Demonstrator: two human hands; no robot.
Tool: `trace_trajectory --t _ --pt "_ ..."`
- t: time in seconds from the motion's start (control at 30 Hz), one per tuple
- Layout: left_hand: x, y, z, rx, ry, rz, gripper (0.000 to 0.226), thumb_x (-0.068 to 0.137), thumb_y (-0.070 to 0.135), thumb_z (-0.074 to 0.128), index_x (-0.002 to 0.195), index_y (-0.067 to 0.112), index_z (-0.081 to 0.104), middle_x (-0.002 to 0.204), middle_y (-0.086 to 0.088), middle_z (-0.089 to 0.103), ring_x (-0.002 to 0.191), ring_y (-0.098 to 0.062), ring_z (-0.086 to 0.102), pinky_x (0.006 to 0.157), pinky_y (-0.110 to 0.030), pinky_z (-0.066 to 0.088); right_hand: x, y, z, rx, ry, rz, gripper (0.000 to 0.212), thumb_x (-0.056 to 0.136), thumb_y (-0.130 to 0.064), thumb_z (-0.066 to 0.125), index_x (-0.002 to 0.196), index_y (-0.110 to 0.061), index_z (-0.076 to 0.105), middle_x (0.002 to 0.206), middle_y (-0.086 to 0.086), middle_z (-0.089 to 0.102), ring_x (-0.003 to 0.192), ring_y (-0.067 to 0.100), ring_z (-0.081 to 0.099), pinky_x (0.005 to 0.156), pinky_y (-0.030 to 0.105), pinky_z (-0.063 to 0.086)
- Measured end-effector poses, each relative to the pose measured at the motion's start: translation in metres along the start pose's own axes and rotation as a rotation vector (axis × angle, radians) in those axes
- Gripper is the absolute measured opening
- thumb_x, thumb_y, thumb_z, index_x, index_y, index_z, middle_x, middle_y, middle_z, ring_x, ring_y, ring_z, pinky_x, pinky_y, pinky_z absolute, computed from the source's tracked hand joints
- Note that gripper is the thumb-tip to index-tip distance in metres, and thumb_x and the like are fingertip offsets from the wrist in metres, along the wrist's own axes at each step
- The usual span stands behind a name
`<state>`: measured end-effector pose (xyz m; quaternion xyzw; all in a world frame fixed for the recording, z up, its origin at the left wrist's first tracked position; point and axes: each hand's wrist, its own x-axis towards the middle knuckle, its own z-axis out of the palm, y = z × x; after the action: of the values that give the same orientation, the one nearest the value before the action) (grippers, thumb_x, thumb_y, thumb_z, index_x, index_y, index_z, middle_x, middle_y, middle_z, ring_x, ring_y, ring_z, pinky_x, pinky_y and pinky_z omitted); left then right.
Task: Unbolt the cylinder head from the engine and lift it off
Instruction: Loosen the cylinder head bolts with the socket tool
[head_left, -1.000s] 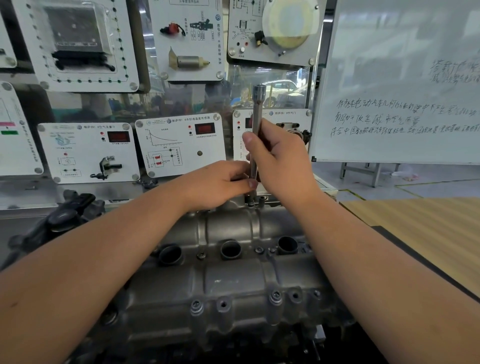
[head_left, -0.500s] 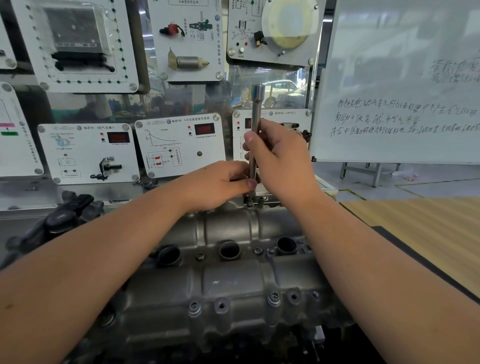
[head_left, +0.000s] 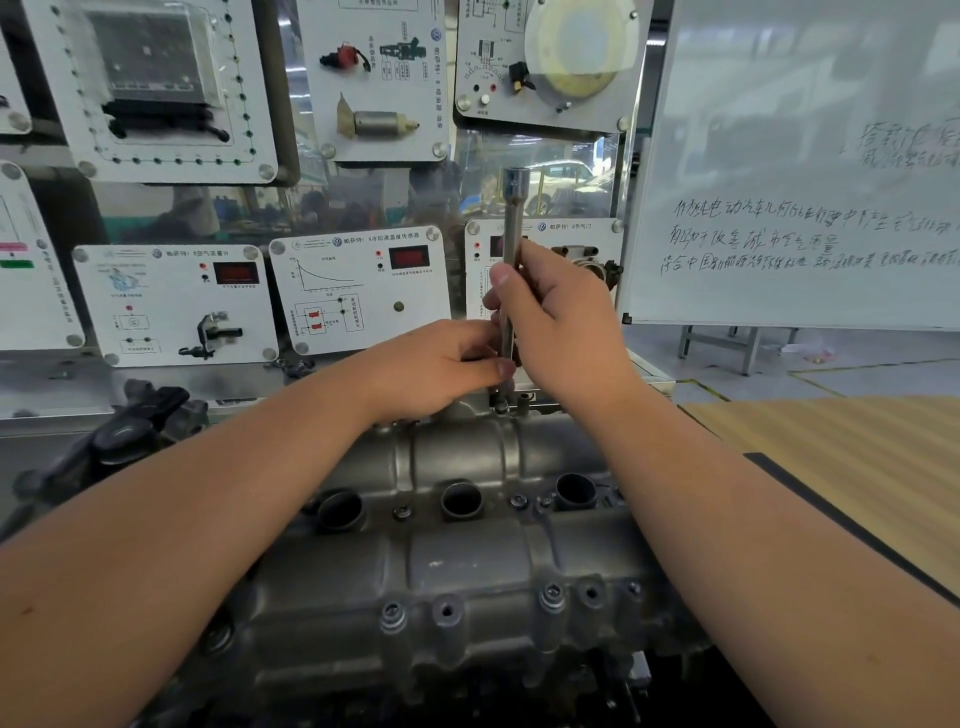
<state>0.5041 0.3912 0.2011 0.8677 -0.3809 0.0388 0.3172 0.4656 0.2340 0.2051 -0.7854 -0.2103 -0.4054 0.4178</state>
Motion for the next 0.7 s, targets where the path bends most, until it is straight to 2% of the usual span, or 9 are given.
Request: trace_trajectory --t 0.1,0.23,0.27,0.33,0.4,0.5,0.57,0.63,0.7 --pt "0.0003 0.0029 0.0006 0.044 -0.001 0.016 0.029 0.101 0.036 0.059 0.124 0.017 0.061 0.115 -0.008 0.071 0.109 -0.027 0.067 0.099 -0.054 0.05 -0.0016 -0.0009 0.0021 0.044 0.019 0.02 0.023 0.099 -0.03 0.061 0.12 -0.02 0.06 0.076 -0.008 0.07 0.076 0.0 0.065 0.066 0.015 0.048" --pt "0.0004 0.0047 0.002 0.069 -0.009 0.009 0.049 0.092 0.053 0.055 0.12 0.013 0.06 0.114 -0.01 0.071 0.108 -0.03 0.067 0.097 -0.057 0.05 -0.001 -0.0028 0.0016 0.039 0.088 0.023 0.01 0.095 -0.026 0.068 0.097 -0.019 0.061 0.075 -0.013 0.062 0.073 -0.001 0.058 0.064 0.011 0.043" --pt "0.0003 0.0037 0.0021 0.063 -0.012 0.002 0.048 0.092 0.053 0.054 0.121 0.016 0.06 0.113 -0.007 0.071 0.108 -0.026 0.067 0.098 -0.055 0.05 -0.0004 -0.003 0.0012 0.025 0.085 0.018 0.015 0.097 -0.024 0.065 0.088 -0.014 0.059 0.071 -0.011 0.059 0.068 0.002 0.054 0.062 0.012 0.04" --pt "0.0 0.0014 0.0023 0.027 -0.019 0.004 0.037 0.099 0.045 0.053 0.125 0.02 0.06 0.116 0.002 0.071 0.112 -0.017 0.066 0.102 -0.05 0.049 0.0 -0.002 0.0011 -0.004 0.054 0.001 0.03 0.101 -0.023 0.059 0.08 -0.001 0.056 0.065 0.005 0.054 0.061 0.01 0.045 0.058 0.023 0.036" --pt "-0.0004 0.0006 0.0021 0.007 -0.015 0.013 0.029 0.103 0.036 0.054 0.127 0.021 0.061 0.118 0.005 0.072 0.114 -0.012 0.065 0.105 -0.047 0.048 -0.0003 -0.0027 0.0005 0.003 0.015 -0.007 0.031 0.103 -0.022 0.054 0.083 0.002 0.059 0.069 0.011 0.059 0.063 0.019 0.05 0.061 0.031 0.04" --pt "0.0003 0.0017 0.0013 0.037 0.002 0.03 0.021 0.102 0.037 0.058 0.119 0.027 0.063 0.113 0.007 0.073 0.109 -0.012 0.067 0.102 -0.046 0.05 -0.0018 -0.004 0.0005 0.021 0.002 -0.012 0.017 0.102 -0.024 0.056 0.106 -0.012 0.066 0.076 -0.004 0.068 0.073 0.008 0.062 0.064 0.017 0.046" --pt "0.0018 0.0027 0.0011 0.07 0.003 0.032 0.019 0.101 0.04 0.06 0.117 0.03 0.062 0.111 0.004 0.073 0.106 -0.015 0.067 0.099 -0.048 0.051 -0.0027 -0.004 0.0013 0.044 0.046 0.002 0.028 0.098 -0.028 0.064 0.123 -0.017 0.061 0.074 -0.007 0.067 0.074 0.005 0.064 0.066 0.013 0.047" --pt "0.0028 0.0035 0.0017 0.091 0.008 0.027 0.024 0.1 0.041 0.059 0.116 0.023 0.062 0.11 -0.006 0.072 0.105 -0.024 0.067 0.097 -0.053 0.05 -0.0025 -0.0039 0.0016 0.056 0.082 0.008 0.028 0.096 -0.027 0.067 0.121 -0.016 0.06 0.076 -0.006 0.068 0.072 0.008 0.064 0.065 0.017 0.049" --pt "0.0025 0.0033 0.0026 0.087 0.007 0.016 0.027 0.102 0.041 0.057 0.118 0.02 0.062 0.11 -0.007 0.072 0.105 -0.026 0.067 0.097 -0.054 0.05 -0.0019 -0.0041 0.0014 0.056 0.073 0.012 0.018 0.099 -0.026 0.063 0.113 -0.015 0.062 0.082 -0.003 0.071 0.074 0.011 0.067 0.07 0.03 0.053"
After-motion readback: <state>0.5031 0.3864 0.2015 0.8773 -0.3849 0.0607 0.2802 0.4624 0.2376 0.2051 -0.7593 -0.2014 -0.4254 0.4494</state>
